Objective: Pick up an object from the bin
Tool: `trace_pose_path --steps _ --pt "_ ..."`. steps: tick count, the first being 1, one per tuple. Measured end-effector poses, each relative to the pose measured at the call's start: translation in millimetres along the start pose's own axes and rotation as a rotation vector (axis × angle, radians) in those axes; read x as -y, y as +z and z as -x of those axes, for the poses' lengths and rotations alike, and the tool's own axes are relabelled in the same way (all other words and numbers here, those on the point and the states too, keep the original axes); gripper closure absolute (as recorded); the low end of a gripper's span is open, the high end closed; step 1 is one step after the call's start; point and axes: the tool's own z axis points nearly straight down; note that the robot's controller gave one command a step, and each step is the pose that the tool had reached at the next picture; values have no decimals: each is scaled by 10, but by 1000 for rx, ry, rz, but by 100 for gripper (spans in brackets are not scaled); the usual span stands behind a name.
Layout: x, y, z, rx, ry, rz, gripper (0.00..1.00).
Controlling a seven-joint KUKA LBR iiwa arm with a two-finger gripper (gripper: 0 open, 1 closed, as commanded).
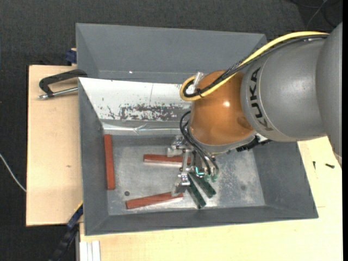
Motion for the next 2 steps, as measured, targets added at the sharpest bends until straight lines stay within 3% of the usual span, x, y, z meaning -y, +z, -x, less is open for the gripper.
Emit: trace_pose_path --steps 1,2 --pt "4 -44 20 8 1 1 0" --pt "5 616 110 9 160 3 100"
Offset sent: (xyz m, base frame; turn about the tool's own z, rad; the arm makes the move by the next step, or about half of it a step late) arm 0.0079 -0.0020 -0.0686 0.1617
